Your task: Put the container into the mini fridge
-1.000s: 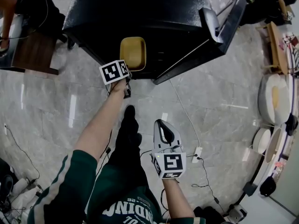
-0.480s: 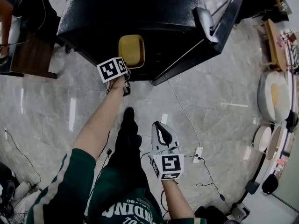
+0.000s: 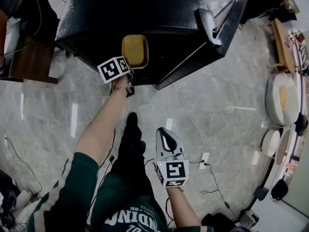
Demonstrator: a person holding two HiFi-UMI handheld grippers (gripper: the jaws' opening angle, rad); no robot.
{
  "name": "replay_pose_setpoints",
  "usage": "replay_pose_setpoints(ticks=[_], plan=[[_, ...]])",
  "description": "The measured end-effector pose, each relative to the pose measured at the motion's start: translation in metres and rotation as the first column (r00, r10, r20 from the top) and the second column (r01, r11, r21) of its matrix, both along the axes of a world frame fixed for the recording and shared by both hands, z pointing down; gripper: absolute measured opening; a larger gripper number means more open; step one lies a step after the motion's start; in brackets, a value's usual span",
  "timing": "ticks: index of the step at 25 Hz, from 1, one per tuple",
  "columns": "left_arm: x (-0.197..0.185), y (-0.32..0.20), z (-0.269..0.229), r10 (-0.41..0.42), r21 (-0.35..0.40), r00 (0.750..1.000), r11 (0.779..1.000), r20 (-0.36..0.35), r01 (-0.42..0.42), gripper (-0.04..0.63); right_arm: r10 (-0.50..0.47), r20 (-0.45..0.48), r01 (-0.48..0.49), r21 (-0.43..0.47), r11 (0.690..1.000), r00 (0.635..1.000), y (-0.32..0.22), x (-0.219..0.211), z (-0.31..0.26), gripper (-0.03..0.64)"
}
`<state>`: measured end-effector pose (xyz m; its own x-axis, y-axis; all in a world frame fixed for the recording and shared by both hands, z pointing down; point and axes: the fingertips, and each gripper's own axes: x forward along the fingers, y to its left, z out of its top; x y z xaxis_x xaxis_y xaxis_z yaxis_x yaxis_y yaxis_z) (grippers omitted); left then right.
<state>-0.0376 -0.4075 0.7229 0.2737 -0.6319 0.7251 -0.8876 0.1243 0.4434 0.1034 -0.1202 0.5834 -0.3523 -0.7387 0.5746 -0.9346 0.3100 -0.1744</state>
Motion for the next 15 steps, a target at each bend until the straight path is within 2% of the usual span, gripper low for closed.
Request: replay_pose_setpoints(ticks=[15], plan=[[0.007,-0.022,0.002,-0.069,-0.005,0.996,0.998,-0.05,0.069,0.034,-0.002,-0.006,0.002,-0.006,1.0,1.0,-0.01,0.01,0.002,0.035]])
